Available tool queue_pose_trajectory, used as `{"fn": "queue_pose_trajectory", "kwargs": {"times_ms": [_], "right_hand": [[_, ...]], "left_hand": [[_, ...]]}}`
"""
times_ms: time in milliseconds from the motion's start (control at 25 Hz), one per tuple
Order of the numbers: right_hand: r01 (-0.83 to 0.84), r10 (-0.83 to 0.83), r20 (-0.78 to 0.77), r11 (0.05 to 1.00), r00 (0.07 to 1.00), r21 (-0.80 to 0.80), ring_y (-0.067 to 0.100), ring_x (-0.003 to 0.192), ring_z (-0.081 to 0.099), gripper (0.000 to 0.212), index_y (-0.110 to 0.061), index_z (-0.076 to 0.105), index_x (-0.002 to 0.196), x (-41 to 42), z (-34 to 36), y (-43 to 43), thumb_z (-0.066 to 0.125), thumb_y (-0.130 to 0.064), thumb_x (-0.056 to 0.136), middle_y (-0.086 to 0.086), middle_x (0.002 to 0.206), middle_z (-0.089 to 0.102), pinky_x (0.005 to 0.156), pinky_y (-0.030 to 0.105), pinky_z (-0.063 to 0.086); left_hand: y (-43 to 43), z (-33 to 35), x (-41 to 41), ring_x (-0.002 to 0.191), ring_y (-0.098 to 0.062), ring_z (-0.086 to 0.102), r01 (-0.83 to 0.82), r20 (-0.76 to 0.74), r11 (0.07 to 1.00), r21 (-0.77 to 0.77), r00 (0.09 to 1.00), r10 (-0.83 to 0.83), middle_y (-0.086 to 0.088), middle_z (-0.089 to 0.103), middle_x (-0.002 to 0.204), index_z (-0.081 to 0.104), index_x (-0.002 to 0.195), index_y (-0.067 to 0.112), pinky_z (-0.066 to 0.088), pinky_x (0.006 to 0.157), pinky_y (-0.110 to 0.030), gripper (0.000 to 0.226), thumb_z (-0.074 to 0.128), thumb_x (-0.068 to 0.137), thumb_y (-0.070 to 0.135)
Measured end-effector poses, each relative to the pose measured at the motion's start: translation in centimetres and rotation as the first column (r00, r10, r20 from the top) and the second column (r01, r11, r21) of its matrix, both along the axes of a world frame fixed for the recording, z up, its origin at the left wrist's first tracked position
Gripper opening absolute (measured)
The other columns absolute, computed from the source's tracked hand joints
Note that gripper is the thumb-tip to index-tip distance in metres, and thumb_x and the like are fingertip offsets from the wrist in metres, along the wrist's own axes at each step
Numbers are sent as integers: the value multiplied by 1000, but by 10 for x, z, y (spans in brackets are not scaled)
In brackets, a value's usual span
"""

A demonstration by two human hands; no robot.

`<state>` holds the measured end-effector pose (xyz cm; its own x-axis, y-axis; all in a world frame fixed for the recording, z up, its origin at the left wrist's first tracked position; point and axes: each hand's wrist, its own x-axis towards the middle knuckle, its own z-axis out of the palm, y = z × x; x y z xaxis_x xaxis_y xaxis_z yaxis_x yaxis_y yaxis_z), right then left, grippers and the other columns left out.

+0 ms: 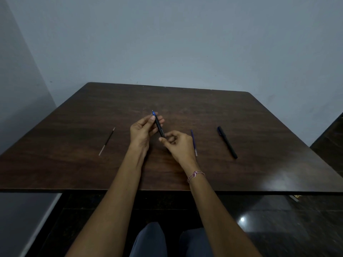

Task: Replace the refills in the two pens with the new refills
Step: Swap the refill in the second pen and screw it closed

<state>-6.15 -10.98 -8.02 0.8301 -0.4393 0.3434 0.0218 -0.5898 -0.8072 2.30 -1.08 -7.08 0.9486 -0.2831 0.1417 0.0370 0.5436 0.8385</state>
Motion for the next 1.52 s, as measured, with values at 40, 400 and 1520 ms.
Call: {"fn": "queue_pose_trajectory", "kwargs": {"times_ms": [40, 400, 1520], "right_hand": [[-1, 1, 0, 1000, 1000, 1, -1, 51, 54, 16, -15, 71, 86, 0, 0, 0, 77, -27, 77, -11, 58, 58, 59, 18, 48], [-10, 11, 47, 1000, 999, -14, -1, 46, 51, 15, -21, 65, 75, -2, 2, 3, 80, -22, 72, -10, 53, 55, 50, 10, 41], [-14, 10, 81, 999, 997, 44, 1, 45, 47, 19, -22, 62, 76, 0, 2, 0, 81, -19, 72, -9, 53, 52, 49, 12, 40]], "left_hand": [[0, 1, -1, 77, -16, 73, -14, -7, 1000, 2, 1000, 14, -3, 76, 78, 68, 93, 8, 59, 69, -26, 10, 59, 89, 5], [0, 11, -8, 66, -13, 59, -165, -66, 986, -10, 984, 164, 7, 62, 63, 61, 84, 15, 52, 85, -48, 15, 70, 79, 4], [5, 9, -1, 107, -20, 65, 211, -80, 945, -250, 968, -238, -9, 70, 109, 60, 114, 5, 55, 81, -26, 35, 34, 100, 23]]}}
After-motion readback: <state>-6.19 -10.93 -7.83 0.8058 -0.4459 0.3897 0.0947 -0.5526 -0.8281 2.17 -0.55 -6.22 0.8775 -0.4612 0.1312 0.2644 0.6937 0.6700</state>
